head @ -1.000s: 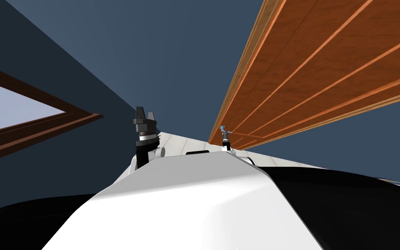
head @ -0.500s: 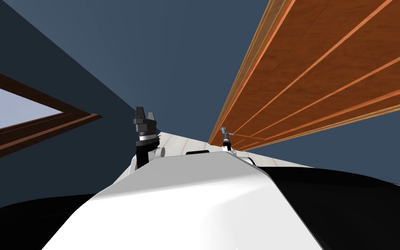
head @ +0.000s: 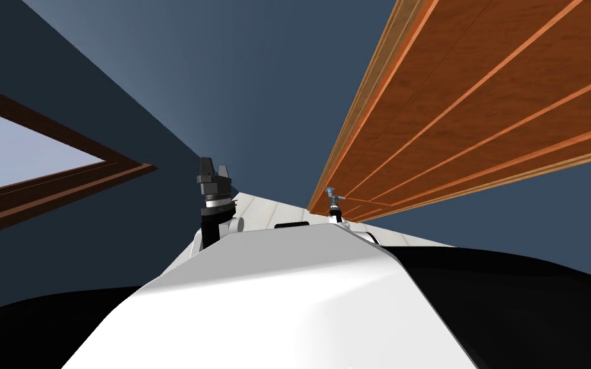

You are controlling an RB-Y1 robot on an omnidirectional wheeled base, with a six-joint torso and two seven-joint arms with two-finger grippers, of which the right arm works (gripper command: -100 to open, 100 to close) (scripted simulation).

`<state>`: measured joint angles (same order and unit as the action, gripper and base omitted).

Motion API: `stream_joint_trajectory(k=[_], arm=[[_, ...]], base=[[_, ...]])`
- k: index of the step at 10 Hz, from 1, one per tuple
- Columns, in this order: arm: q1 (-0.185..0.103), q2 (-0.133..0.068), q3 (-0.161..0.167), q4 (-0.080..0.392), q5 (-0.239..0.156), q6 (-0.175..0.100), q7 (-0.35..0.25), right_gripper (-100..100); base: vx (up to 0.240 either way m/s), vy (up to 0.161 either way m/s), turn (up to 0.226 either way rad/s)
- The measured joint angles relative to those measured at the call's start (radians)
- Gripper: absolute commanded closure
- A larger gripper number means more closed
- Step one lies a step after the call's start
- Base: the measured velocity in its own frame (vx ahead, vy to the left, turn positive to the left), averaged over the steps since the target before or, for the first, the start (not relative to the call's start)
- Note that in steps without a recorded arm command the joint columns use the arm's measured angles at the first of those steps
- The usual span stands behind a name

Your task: Pull the door open

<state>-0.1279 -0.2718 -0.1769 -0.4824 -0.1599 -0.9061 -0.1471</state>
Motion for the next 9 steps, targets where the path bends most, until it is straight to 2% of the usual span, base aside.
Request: stream_joint_trajectory(k=[6, 9], arm=[[0.020, -0.035, 0.063, 0.007, 0.042, -0.022, -0.076, 100], [0.029, -0.054, 0.086, -0.003, 0.058, -0.030, -0.109, 100]], base=[[-0.195, -0.051, 0.129], [-0.173, -0.020, 0.062]])
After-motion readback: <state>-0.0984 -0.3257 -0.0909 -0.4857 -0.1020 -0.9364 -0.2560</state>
